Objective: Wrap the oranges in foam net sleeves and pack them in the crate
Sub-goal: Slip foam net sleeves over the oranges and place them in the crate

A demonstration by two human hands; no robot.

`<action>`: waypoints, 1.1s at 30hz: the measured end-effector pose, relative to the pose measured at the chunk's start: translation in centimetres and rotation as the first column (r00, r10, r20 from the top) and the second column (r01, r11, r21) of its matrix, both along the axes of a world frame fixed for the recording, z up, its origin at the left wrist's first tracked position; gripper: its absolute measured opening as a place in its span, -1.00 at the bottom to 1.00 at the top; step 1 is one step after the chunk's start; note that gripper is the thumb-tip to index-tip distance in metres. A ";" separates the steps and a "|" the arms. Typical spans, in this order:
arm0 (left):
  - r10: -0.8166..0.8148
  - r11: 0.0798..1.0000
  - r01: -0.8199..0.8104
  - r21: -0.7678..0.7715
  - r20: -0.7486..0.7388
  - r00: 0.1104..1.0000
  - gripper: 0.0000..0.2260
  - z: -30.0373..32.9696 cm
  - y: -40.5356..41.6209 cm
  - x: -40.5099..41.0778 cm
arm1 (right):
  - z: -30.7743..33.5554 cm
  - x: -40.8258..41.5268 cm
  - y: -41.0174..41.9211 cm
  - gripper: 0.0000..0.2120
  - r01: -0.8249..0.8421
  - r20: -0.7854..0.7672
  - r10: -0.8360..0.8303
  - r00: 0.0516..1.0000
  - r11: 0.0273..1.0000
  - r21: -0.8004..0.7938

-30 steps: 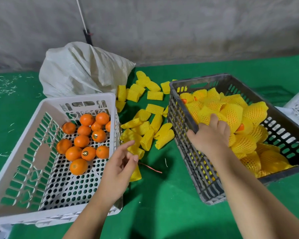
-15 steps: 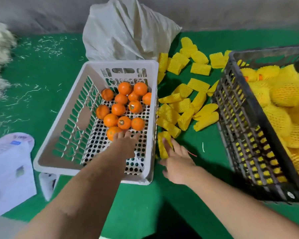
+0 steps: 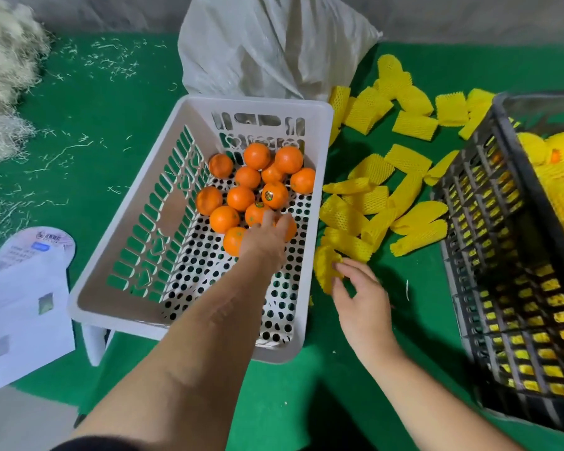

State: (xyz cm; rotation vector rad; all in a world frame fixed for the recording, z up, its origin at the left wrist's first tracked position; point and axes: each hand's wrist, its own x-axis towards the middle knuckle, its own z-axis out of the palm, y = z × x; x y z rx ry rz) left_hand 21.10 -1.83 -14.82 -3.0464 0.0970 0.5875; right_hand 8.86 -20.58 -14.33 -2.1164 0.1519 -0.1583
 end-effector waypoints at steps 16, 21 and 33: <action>0.444 0.357 -0.124 -0.926 0.051 0.894 -0.48 8.9 -0.4 -2.7 | 7.1 0.2 0.8 -0.85 0.387 -0.359 -0.163 0.919 0.545 0.744; 0.403 -0.103 -0.139 -0.985 -0.169 0.899 -0.52 12.2 -3.0 -10.4 | 9.6 -0.9 1.4 -0.88 0.311 -0.246 -0.191 0.950 0.629 0.712; -0.235 -0.295 -0.554 -0.778 -0.503 0.832 -0.39 13.1 -1.7 -15.4 | 13.3 -4.7 1.1 -0.69 0.280 -0.054 -0.303 0.952 0.781 0.559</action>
